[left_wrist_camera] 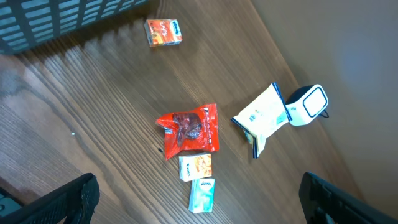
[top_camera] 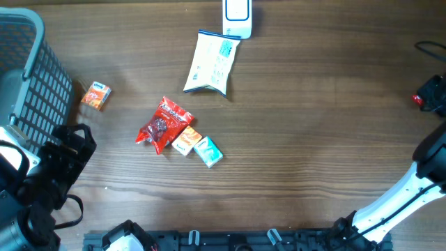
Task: Scan the item barcode
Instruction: 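Move the right gripper back left to the white-blue snack bag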
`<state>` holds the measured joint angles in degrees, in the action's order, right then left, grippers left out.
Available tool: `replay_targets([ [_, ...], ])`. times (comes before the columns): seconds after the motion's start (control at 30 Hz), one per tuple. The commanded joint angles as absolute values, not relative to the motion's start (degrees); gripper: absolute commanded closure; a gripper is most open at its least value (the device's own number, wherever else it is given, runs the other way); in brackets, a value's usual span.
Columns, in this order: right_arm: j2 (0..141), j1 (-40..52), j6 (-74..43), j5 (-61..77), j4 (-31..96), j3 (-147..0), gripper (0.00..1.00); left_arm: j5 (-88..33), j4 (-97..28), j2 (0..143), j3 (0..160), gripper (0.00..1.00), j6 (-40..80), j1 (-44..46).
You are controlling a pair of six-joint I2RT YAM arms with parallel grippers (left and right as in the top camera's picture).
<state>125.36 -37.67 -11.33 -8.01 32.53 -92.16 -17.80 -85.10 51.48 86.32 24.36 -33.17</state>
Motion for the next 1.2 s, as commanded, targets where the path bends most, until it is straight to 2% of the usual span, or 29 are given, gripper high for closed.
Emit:
replay_targets([
  [0.0, 117.03, -37.47, -8.95, -9.39, 32.25, -92.03, 0.36, -17.45, -84.93, 51.48, 86.65, 0.0, 24.88, -33.56],
  [0.13, 109.93, -37.47, -8.91, -1.89, 31.7, -92.03, 0.28, -17.45, -84.93, 51.48, 86.65, 0.0, 24.88, -33.56],
  [0.23, 105.51, -37.47, -7.64, 14.72, 29.43, -92.03, 0.25, -17.45, -84.93, 51.48, 86.65, 0.0, 24.88, -33.56],
  [0.4, 103.53, -34.5, -11.94, 39.72, 25.06, -92.01, 0.1, -17.45, -84.93, 51.48, 86.65, 0.0, 24.88, -33.56],
  [0.5, 103.66, -29.65, -13.19, 40.42, 26.11, -92.01, 0.08, -17.45, -84.93, 51.48, 86.65, 0.0, 24.88, -33.56],
  [0.57, 103.66, -25.45, -12.16, 40.36, 27.0, -92.01, 0.01, -17.45, -84.93, 51.48, 86.65, 0.0, 24.88, -33.56],
  [0.83, 103.92, -4.82, -12.34, 35.86, 28.36, -91.88, 0.0, -17.45, -84.93, 51.48, 86.65, 0.0, 24.88, -33.56],
  [0.97, 106.02, 3.33, -20.01, 29.85, 30.35, -91.83, 0.0, -17.45, -84.93, 51.48, 86.65, 0.0, 24.88, -33.56],
  [1.17, 112.38, 10.72, -29.8, 29.39, 33.32, -91.83, 0.0, -17.45, -84.93, 51.48, 86.65, 0.0, 24.88, -33.56],
])
